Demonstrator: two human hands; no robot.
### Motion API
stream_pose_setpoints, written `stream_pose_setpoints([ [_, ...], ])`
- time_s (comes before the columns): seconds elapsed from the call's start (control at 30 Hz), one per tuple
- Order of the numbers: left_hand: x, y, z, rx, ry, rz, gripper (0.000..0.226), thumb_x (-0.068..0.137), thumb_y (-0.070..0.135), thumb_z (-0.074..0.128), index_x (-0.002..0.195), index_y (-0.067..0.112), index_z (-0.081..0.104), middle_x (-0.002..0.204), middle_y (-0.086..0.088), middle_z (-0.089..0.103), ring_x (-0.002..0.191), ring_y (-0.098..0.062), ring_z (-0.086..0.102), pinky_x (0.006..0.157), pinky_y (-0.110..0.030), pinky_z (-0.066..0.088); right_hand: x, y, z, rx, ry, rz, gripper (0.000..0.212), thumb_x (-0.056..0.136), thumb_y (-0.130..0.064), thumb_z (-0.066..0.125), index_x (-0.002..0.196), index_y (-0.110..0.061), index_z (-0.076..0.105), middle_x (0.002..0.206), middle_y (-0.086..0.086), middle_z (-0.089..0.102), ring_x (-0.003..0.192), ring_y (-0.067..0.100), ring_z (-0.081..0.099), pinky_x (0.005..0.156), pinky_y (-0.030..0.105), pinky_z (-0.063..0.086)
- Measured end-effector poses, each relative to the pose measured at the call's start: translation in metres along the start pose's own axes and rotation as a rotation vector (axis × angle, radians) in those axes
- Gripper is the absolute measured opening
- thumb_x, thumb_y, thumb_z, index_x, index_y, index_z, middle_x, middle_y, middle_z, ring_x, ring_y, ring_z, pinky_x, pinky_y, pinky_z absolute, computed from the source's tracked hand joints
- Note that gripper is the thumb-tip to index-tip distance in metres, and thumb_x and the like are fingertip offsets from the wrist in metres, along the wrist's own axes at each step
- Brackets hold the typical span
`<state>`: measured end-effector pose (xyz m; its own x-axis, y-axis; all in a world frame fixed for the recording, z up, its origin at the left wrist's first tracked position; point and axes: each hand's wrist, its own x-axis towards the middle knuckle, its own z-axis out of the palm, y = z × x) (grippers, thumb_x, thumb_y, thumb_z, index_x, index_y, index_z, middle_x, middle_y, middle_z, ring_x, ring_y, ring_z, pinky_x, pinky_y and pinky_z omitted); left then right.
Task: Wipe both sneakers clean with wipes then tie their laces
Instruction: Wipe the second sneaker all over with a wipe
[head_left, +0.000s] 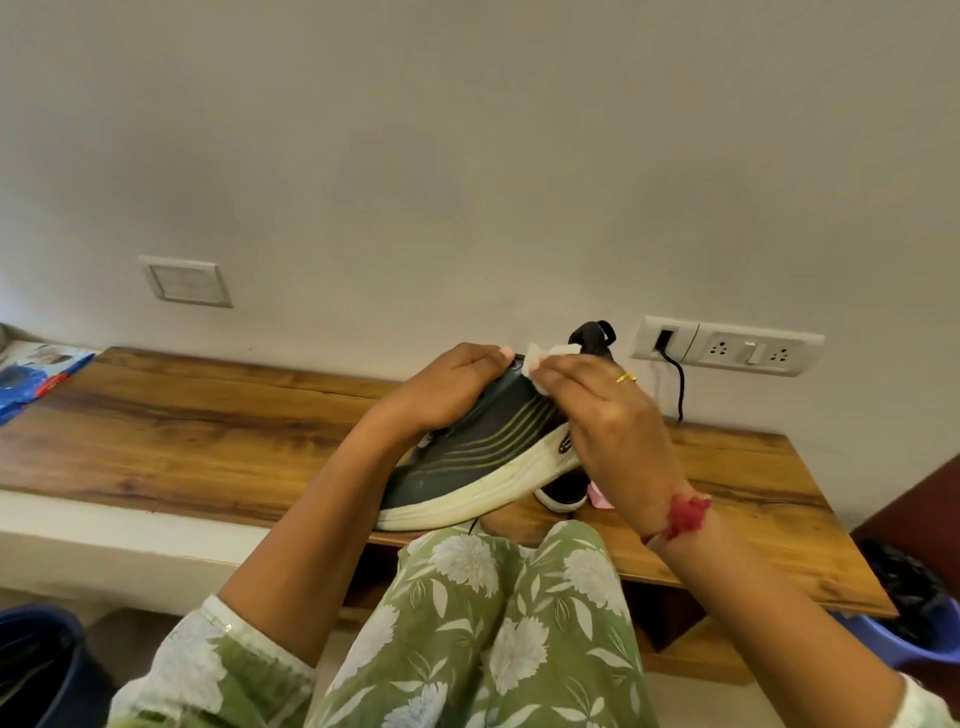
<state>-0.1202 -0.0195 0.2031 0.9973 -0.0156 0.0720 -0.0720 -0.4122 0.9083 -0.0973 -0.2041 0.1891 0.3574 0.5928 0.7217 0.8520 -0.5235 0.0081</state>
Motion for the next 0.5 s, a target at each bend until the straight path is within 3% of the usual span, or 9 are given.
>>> stream_pose_setpoints([
  [0.13,0.002,-0.004,-0.001,-0.040,-0.024,-0.021,0.037,0.104,0.026,0.036,0.086,0.015,0.067,0.086,-0.007,0.067,0.082,-0.020,0.060,0.084,-0.035,0.045,-0.014,-0.019,0.012,-0.015,-0.124,-0.240,0.029,0.087,-0.006,0.049,0.107,-0.002,0.070,0.109,0.012,0.068,0.102,0.023,0.064,0.096,0.029,0.045],
  [0.27,0.007,-0.005,-0.003,-0.003,-0.021,-0.021,0.037,0.105,0.027,0.035,0.091,0.014,0.068,0.093,-0.011,0.069,0.087,-0.024,0.063,0.085,-0.036,0.047,0.001,0.002,0.007,-0.016,-0.021,0.050,0.034,0.087,-0.009,0.044,0.110,-0.004,0.068,0.111,0.012,0.068,0.104,0.026,0.064,0.093,0.036,0.051],
  [0.4,0.007,-0.008,-0.003,-0.053,-0.049,-0.038,0.038,0.104,0.022,0.037,0.081,0.012,0.065,0.078,-0.004,0.065,0.073,-0.014,0.057,0.073,-0.029,0.044,-0.011,-0.024,0.020,-0.007,-0.069,-0.187,0.028,0.088,-0.005,0.048,0.105,-0.004,0.070,0.106,0.011,0.069,0.100,0.022,0.065,0.102,0.033,0.040],
  [0.5,0.009,-0.009,-0.004,-0.030,-0.028,-0.050,0.039,0.104,0.025,0.036,0.090,0.006,0.068,0.085,-0.008,0.068,0.077,-0.020,0.061,0.074,-0.030,0.047,-0.001,0.000,0.017,-0.071,0.008,-0.008,0.034,0.085,-0.003,0.043,0.103,-0.008,0.071,0.103,0.007,0.071,0.096,0.020,0.067,0.110,0.046,0.028],
])
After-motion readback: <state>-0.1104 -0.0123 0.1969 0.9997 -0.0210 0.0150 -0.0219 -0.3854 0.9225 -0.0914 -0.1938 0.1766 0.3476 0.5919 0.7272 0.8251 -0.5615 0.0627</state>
